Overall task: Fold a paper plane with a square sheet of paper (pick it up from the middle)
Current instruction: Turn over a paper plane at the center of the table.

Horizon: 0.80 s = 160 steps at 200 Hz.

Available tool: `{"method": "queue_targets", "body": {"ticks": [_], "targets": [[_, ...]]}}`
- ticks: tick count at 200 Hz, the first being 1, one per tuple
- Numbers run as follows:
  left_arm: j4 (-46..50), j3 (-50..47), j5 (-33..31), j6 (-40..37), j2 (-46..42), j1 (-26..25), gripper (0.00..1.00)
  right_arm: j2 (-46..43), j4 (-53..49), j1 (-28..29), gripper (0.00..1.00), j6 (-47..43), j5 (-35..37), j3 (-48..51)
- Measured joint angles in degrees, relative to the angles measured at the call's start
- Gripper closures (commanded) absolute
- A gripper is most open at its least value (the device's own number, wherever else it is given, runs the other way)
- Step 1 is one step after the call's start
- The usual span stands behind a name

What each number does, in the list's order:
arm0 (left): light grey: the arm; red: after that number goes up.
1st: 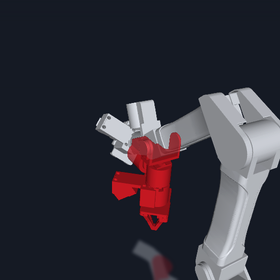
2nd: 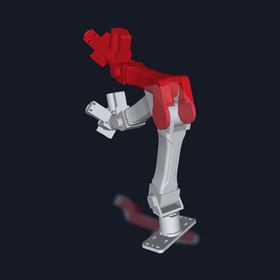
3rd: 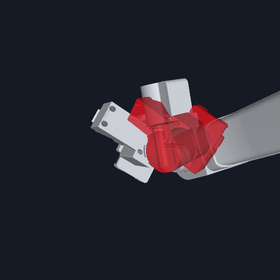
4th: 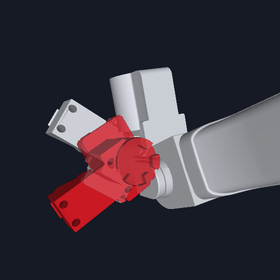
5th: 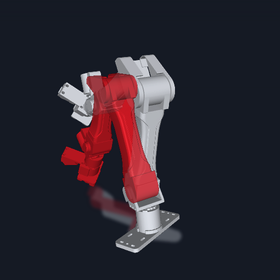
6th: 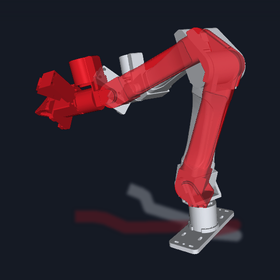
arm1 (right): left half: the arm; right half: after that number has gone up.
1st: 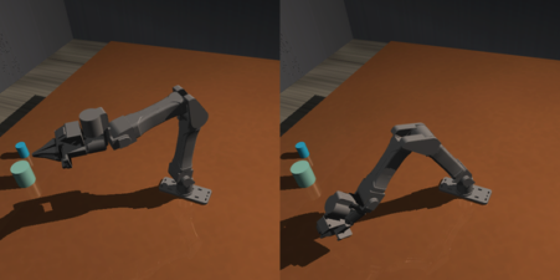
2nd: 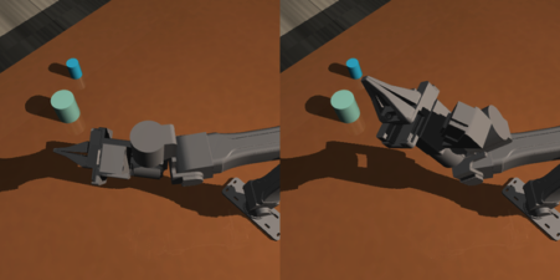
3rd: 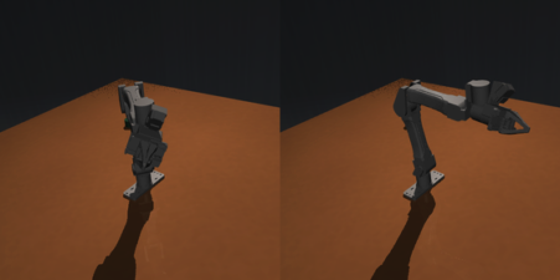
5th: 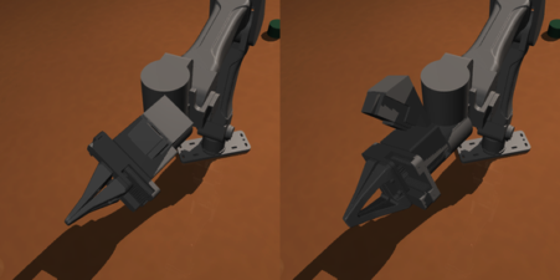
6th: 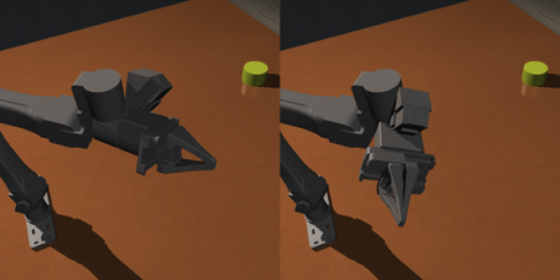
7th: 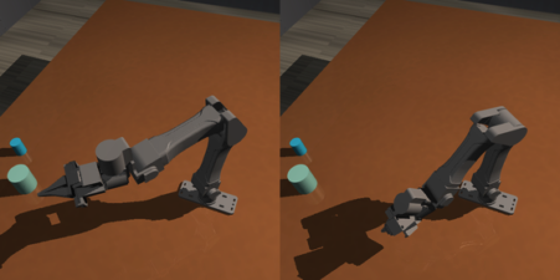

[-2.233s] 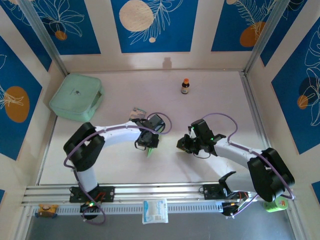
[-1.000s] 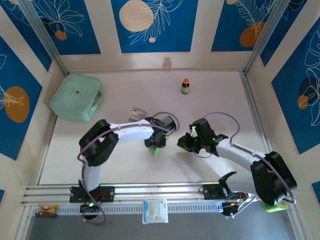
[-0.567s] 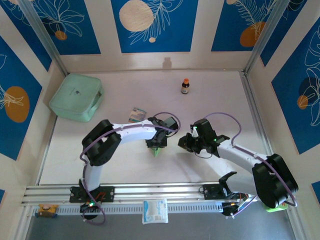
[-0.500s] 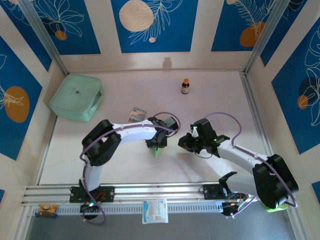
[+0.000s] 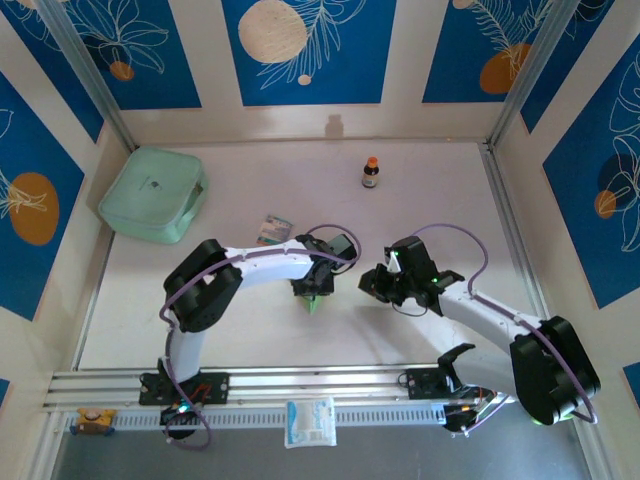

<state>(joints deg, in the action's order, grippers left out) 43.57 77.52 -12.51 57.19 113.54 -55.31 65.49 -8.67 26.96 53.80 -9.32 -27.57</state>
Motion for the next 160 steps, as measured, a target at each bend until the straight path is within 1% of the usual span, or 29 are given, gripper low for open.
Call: {"method": "queue_targets", "body": {"ticks": [50,98,140,160], "targets": [[-0.1,0.0,0.0,0.0,-0.2,0.0,0.58,-0.1,-1.0,-1.0,0.82,-0.8,0.2,0.0],[0.0,0.0,0.0,0.0,-1.0,-0.1,0.57,-1.2,-3.1,-3.4,0.82,-2.3,0.3,-0.2],[0.1,-0.2,0.0,0.0,-5.0,-0.1,0.56,-2.3,-5.9,-6.4,0.81,-4.5,0.4,-2.2],[0.2,-0.7,-0.1,0.0,-7.7,-0.1,0.56,-3.4,-8.2,-8.5,0.77,-6.3,1.0,-3.7]]}}
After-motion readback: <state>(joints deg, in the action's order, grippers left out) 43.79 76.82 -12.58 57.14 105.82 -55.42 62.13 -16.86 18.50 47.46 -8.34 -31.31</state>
